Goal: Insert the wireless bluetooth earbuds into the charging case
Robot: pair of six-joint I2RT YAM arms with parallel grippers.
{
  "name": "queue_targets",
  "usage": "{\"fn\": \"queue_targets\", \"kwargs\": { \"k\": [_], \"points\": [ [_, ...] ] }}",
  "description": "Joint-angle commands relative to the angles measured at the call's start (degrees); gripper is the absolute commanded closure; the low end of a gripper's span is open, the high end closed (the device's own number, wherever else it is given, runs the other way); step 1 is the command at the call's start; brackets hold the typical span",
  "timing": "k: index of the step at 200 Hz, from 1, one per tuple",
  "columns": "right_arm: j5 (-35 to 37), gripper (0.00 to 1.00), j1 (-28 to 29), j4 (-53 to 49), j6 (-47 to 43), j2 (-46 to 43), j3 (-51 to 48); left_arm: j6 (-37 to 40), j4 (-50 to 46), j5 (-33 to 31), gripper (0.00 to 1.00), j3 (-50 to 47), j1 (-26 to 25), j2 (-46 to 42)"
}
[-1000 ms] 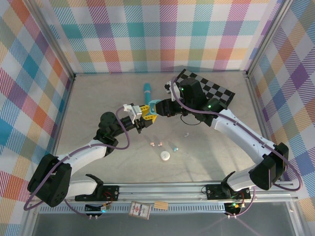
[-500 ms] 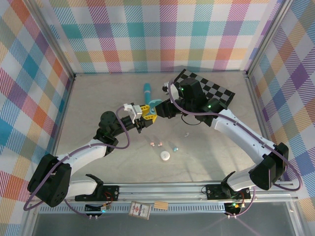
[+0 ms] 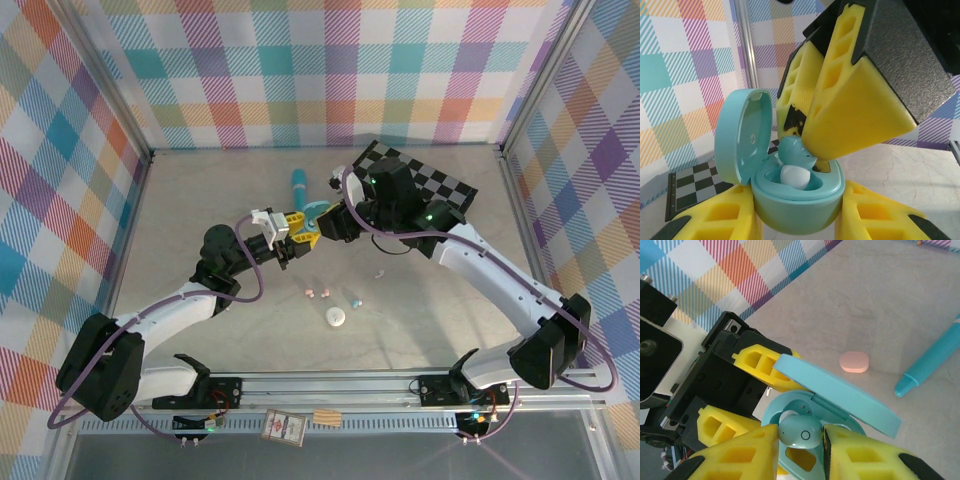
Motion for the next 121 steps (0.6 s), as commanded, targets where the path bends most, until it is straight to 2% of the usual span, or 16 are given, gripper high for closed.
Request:
{"fn": "queue_targets", "kwargs": {
  "k": [1,121],
  "points": [
    [-0.7,0.71,0.0,-1.1,-3.0,-2.0,0.8,0.5,0.8,1.3,0.72,1.7,-0.5,-1.6],
    [-3.7,0.7,0.0,-4.1,-5.1,1.0,3.7,1.0,-0.5,3.0,0.72,1.9,-0.5,-1.5]
  ]
}}
